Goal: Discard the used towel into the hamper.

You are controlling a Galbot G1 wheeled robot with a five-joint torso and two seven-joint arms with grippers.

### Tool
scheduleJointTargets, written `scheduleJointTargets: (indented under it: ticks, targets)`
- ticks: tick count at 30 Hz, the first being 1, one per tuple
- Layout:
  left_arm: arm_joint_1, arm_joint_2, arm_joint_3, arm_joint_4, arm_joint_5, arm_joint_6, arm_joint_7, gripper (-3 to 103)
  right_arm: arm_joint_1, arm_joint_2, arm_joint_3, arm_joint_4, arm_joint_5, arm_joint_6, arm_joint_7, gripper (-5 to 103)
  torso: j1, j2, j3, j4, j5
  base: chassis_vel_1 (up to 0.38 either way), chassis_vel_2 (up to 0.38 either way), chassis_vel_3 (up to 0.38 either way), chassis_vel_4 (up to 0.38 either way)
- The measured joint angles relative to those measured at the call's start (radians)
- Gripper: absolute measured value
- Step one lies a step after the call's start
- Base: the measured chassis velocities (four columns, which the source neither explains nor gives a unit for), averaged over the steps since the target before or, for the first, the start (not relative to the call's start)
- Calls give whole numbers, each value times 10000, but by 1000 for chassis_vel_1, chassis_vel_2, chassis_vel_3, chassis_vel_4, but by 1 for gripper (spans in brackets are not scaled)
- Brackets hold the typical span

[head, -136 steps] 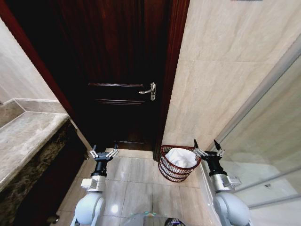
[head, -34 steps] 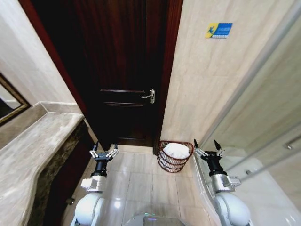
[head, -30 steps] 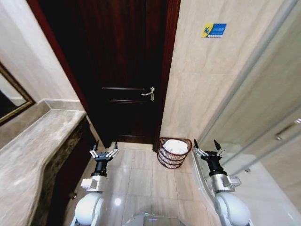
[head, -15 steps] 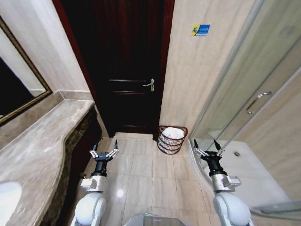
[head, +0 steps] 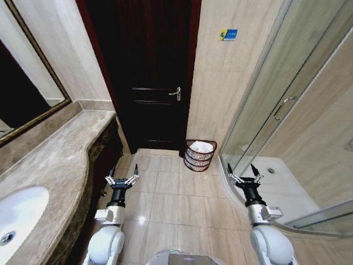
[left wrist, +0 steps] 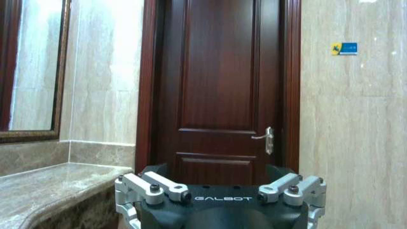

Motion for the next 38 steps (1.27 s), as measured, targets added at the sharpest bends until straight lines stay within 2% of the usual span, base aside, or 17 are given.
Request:
scheduleJointTargets:
  ticks: [38]
  targets:
    - [-3,1,0,0,0,0,0,100,1,0,0,0,0,0,0,100,2,-12,-4,0,3,0,0,0,0]
